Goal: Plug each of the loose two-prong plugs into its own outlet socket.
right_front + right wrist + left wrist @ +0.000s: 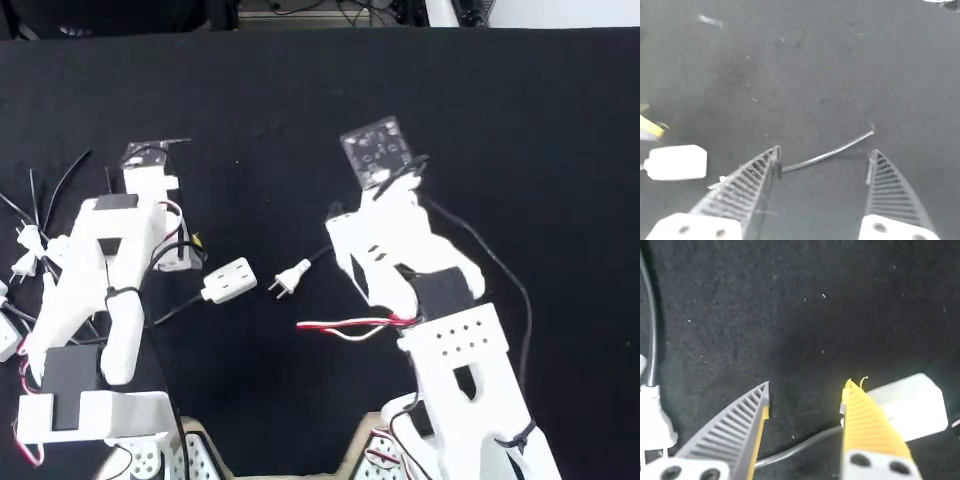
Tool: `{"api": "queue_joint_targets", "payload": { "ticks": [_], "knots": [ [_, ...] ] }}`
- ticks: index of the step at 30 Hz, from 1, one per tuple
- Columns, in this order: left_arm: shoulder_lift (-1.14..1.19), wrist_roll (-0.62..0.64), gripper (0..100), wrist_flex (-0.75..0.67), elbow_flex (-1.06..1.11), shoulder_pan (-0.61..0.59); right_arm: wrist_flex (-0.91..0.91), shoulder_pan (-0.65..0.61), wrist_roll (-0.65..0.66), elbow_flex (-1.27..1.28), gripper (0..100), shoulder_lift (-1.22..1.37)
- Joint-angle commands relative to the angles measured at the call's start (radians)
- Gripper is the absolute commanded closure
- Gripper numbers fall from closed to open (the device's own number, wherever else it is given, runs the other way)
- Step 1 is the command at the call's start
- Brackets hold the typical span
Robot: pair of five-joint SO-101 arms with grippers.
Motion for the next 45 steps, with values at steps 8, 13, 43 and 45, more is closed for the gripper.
{"api": "queue_joint_targets", "payload": {
  "ticks": [8,13,43,45],
  "knots": [
    [-0.037,0.167,77,-0.121,0.064,-0.005,-0.292,-0.089,0.034,0.024,73.7,0.375],
    [-0.029,0.244,77,-0.121,0.065,-0.005,-0.341,-0.115,0.172,0.016,73.7,0.467],
    [-0.032,0.364,77,-0.227,0.145,-0.102,-0.305,-0.215,1.318,0.125,73.8,0.481],
    [-0.037,0.365,77,-0.227,0.145,-0.105,-0.304,-0.195,1.367,0.107,73.8,0.481]
  ]
}}
